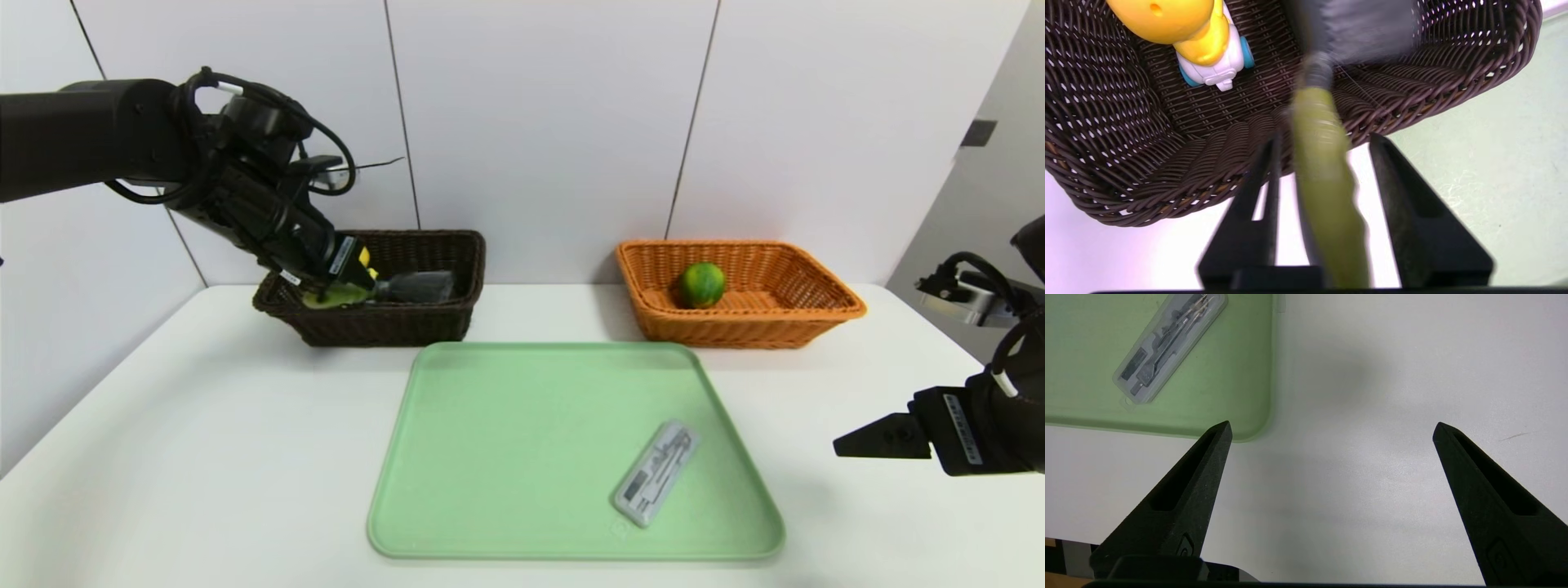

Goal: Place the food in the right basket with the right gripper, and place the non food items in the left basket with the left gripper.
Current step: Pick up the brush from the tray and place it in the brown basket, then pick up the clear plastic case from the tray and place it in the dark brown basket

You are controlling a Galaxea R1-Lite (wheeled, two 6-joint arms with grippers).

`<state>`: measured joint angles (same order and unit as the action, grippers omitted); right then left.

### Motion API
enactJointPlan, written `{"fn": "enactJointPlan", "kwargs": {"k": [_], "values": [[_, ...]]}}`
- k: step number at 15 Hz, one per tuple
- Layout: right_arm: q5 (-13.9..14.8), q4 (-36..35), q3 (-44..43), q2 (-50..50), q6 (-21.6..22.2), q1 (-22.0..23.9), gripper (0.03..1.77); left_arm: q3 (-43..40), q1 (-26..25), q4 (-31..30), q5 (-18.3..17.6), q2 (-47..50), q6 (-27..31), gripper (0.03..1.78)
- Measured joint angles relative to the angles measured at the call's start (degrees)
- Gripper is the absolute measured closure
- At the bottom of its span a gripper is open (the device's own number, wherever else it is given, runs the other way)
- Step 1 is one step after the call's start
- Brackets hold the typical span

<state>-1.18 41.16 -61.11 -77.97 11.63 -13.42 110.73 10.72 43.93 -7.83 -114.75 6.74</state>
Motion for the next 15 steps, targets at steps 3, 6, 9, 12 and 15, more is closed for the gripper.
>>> {"fn": "enactJointPlan", "kwargs": {"k": [3,6,9,12,15], "values": [[-0.1,0.0,0.1,0.1,0.0,0.0,0.1,0.4,0.0,0.2,0.0,0.7,-0.1,0.7],[-0.1,0.0,0.1,0.3,0.0,-0.1,0.1,0.4,0.4,0.3,0.2,3.4,-0.5,0.51],[-0.1,0.0,0.3,0.3,0.1,0.0,0.1,0.1,3.9,0.4,0.4,8.5,-1.4,0.38],[-0.1,-0.1,0.4,0.4,0.3,0.0,0.1,0.3,10.5,1.6,0.4,11.9,-3.8,0.3],[-0.1,0.0,0.4,0.6,2.3,0.0,0.1,0.6,20.4,4.0,0.9,13.5,-7.1,0.24]]}}
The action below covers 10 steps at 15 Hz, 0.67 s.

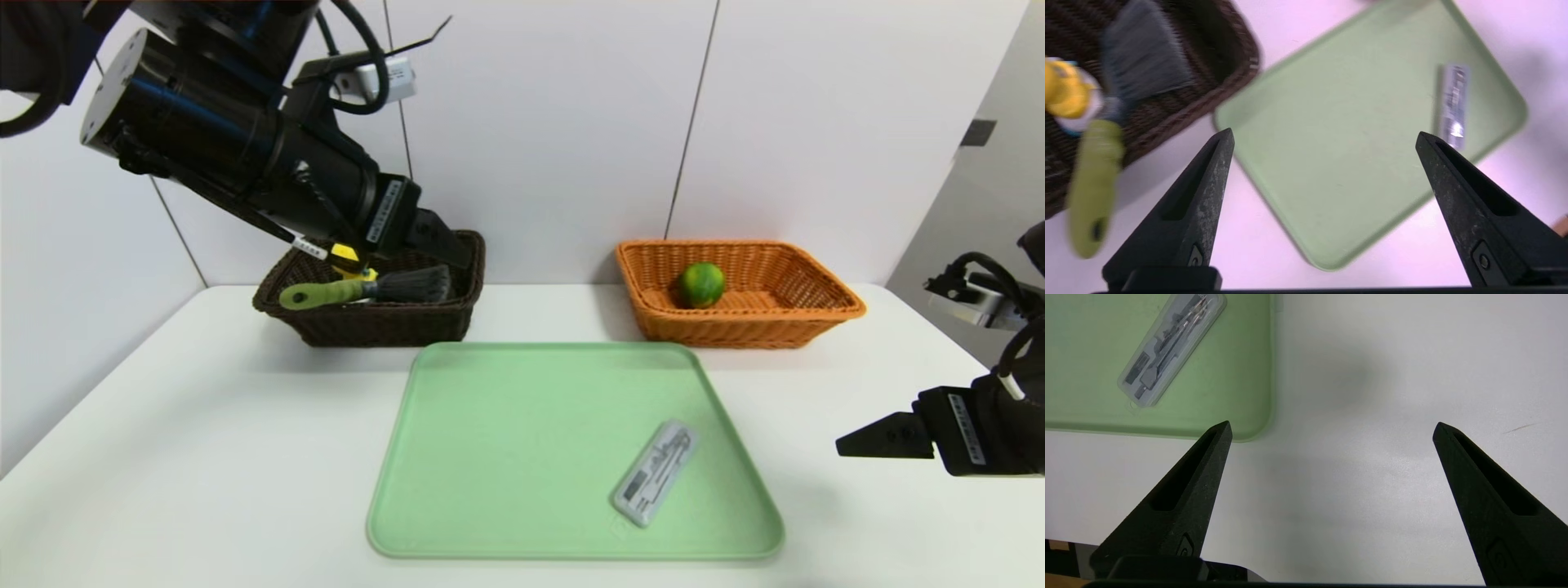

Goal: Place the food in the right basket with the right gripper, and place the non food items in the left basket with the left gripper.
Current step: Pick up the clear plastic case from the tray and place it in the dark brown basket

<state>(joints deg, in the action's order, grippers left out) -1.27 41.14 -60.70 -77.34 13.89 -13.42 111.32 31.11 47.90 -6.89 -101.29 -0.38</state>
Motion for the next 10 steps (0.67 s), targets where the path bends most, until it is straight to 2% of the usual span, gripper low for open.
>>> {"fn": "enactJointPlan", "kwargs": {"k": [4,10], "values": [[0.5,0.1,1.1,0.5,1.3,0.4,0.1,0.1,12.1,-0.2,4.8,-2.9,-4.6,0.18],[0.6,0.1,1.2,0.7,1.4,5.4,0.1,0.4,20.7,-4.8,6.0,-12.0,-6.5,0.14]]}}
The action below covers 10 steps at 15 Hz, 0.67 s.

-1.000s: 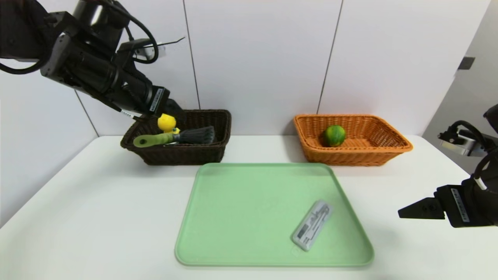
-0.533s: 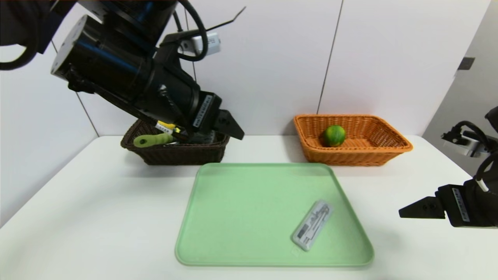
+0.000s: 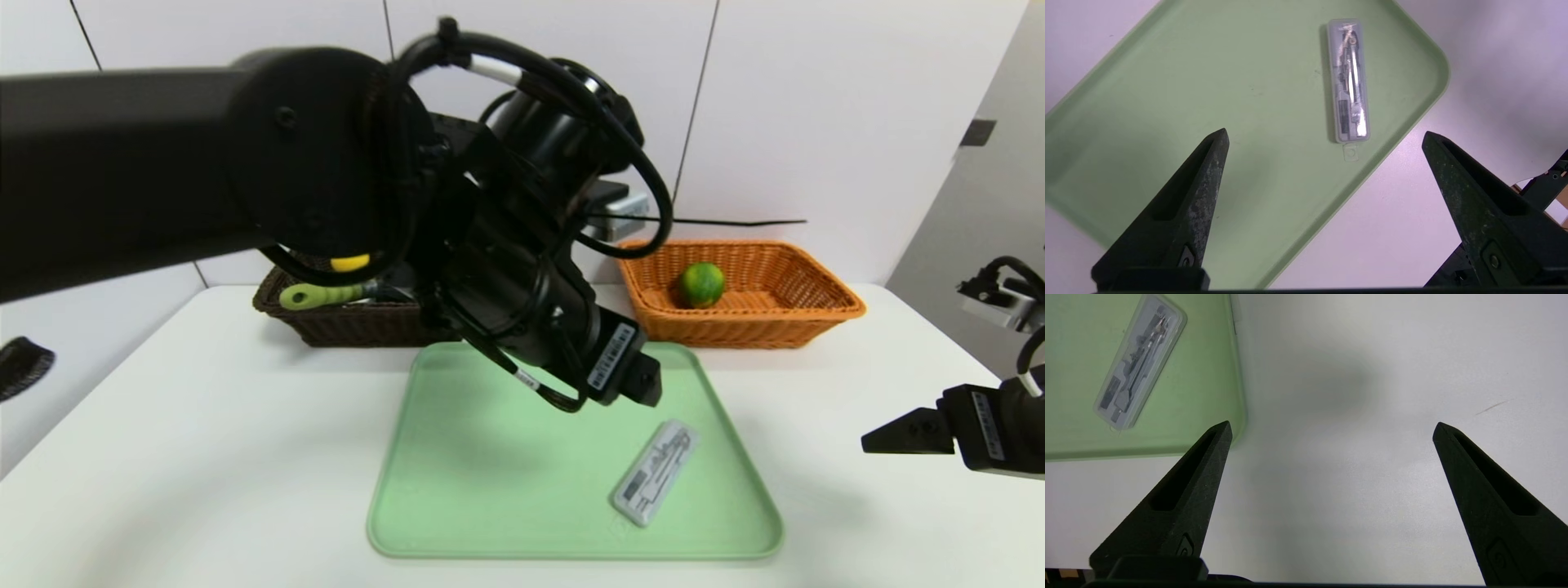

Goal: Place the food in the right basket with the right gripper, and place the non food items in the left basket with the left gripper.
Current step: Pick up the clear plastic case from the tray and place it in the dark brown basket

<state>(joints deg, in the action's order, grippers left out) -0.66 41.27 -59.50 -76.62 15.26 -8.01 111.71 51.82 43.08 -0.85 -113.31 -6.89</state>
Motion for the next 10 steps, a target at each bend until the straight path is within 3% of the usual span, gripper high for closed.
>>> {"fn": "enactJointPlan", "kwargs": {"k": [4,10], "values": [[0.0,0.0,0.0,-0.1,-0.1,2.2,0.1,0.2,2.4,-5.0,-0.1,-5.4,0.6,0.14],[-0.6,-0.1,0.1,-0.2,-0.1,3.2,0.1,0.2,4.3,-6.6,0.0,-10.2,2.2,0.12]]}}
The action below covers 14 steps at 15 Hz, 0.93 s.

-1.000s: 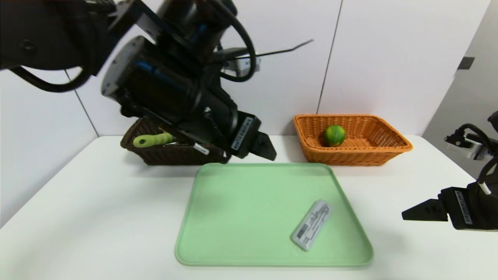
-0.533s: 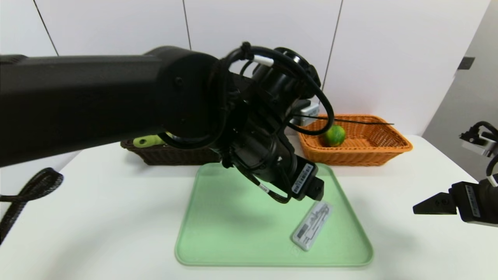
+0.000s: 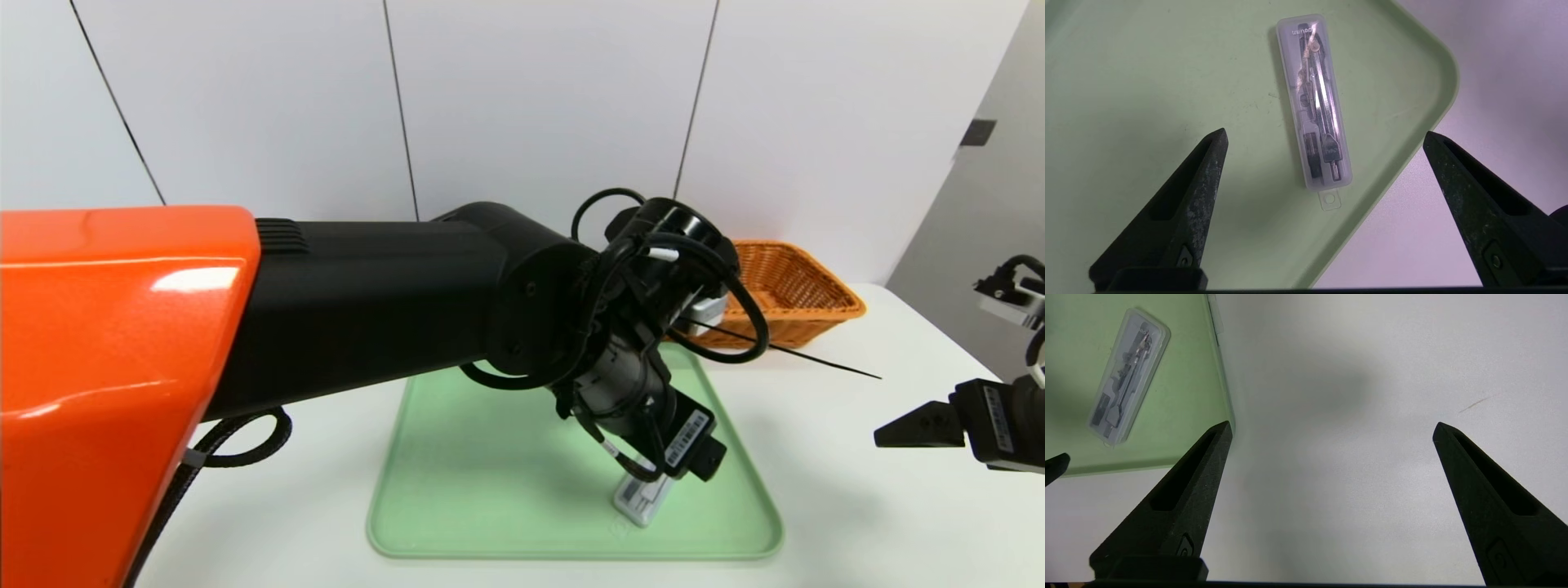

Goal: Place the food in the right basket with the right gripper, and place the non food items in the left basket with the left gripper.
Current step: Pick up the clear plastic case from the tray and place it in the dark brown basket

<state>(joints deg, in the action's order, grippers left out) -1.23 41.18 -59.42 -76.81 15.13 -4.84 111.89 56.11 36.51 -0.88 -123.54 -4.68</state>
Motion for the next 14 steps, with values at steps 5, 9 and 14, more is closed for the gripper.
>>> {"fn": "enactJointPlan", "kwargs": {"k": [5,9,14], "values": [[-0.1,-0.1,0.4,-0.2,0.0,0.0,0.1,0.1,0.4,-2.2,4.8,-2.8,-2.3,0.12],[-0.1,-0.1,0.8,-0.3,0.0,0.0,0.1,0.2,1.6,-2.7,7.0,-4.4,-4.8,0.12],[-0.1,0.0,1.2,-0.1,0.0,0.2,0.1,0.2,3.0,-2.8,7.4,-5.5,-6.1,0.12]]}}
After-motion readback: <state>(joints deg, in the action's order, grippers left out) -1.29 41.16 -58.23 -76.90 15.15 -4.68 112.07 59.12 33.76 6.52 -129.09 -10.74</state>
